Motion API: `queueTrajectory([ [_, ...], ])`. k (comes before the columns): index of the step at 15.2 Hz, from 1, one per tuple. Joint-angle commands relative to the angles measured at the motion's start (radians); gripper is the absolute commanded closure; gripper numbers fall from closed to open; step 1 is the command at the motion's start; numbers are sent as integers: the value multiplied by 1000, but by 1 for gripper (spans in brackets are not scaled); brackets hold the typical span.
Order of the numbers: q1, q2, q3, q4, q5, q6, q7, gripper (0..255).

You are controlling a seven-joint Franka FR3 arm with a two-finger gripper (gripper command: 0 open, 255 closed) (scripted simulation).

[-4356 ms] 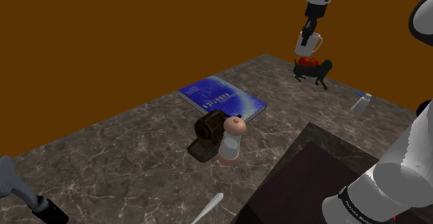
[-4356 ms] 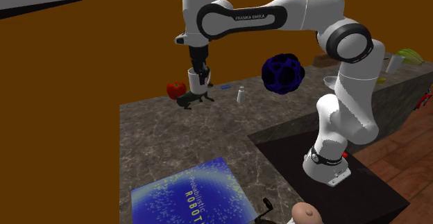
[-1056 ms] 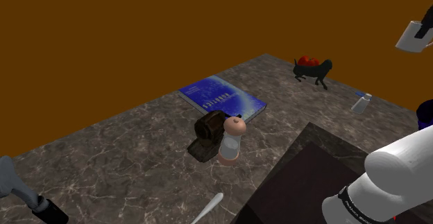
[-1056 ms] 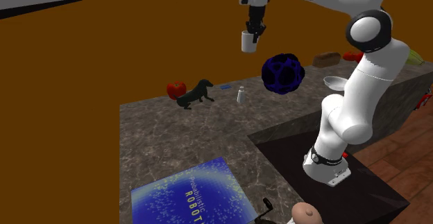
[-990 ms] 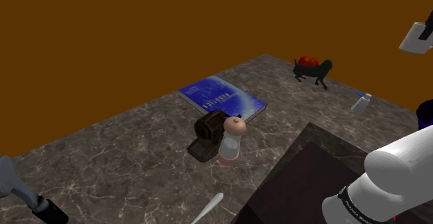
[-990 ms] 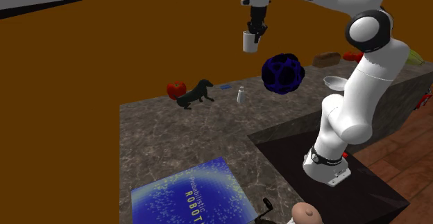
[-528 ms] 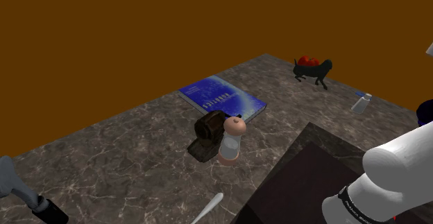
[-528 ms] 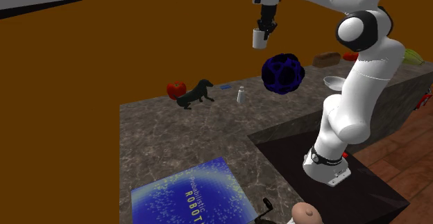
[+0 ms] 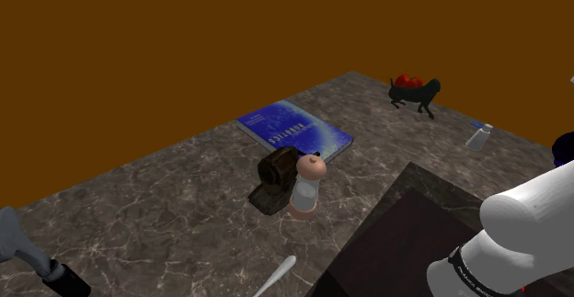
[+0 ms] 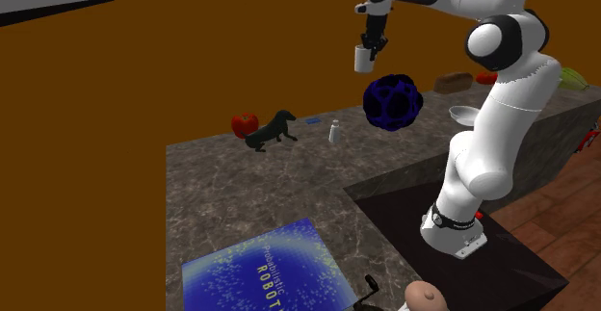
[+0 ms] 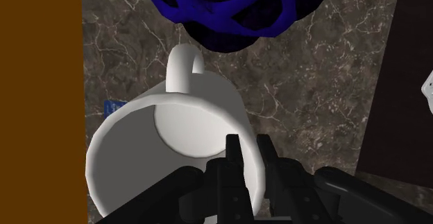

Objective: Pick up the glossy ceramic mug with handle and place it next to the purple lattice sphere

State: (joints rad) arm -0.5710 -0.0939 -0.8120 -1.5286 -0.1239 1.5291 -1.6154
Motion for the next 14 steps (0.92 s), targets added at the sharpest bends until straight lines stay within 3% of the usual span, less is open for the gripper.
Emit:
queueTrajectory([
  [1,1,-12,3,-37,-9,28,7,255],
  [14,-3,-75,19,-263,-56,205,51,255],
])
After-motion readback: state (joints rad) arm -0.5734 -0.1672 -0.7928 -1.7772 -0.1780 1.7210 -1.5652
